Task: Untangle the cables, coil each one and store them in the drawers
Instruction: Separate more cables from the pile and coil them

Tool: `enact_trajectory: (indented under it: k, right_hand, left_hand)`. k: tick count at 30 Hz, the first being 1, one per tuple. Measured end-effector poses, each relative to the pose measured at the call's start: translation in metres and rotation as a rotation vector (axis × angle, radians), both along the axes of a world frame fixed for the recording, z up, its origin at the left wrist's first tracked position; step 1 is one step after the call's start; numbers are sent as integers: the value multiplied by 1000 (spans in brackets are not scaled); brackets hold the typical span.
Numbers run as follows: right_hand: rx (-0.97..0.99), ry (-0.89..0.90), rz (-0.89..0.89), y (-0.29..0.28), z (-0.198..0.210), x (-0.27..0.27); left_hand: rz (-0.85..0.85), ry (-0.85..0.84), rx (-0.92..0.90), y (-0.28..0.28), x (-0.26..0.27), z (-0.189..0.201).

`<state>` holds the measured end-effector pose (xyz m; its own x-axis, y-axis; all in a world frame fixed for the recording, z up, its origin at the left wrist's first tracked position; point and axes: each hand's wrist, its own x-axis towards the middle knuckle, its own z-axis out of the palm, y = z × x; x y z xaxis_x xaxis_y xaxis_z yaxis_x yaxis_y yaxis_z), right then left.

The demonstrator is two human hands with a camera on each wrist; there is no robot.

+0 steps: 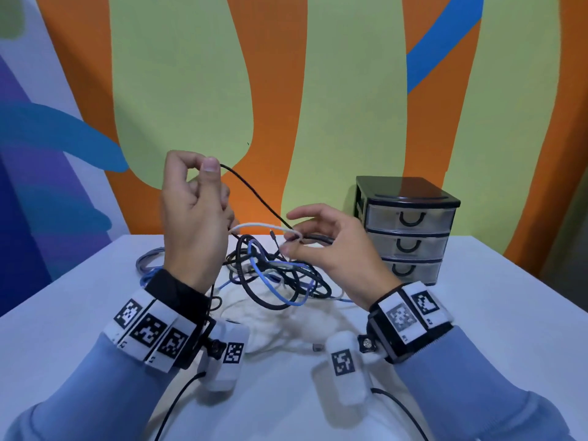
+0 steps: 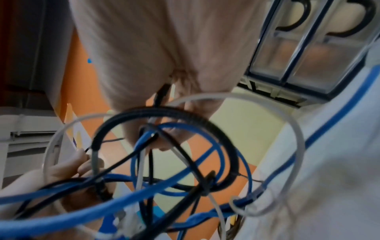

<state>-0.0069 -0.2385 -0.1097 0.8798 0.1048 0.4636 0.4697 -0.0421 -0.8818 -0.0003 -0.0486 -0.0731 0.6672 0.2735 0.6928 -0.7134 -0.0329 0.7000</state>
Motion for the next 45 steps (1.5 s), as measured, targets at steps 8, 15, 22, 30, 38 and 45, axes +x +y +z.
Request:
enact_trajectory:
  k: [8,15,22,30,38,45]
  right_hand:
    - [-74,-141,-109,-1,-5,8]
    - [-92,-211,-145,1,-9,9]
    - [-166,-102,14,9,-2,0]
    - [-330,-200,-150,3,-5,4]
    - [-202,-378,-463,-9,-9,16]
    - [-406,-211,-286,-8,-6,14]
  left_hand:
    - [-42,133,201,13,-1,11]
    - [12,77,794,7,-5,5]
    - [157,25,712,14,7,2]
    - [198,-102,275,19,10,7]
    - [-96,103,775,14,10,5]
    - [-192,132,331,-11,30,18]
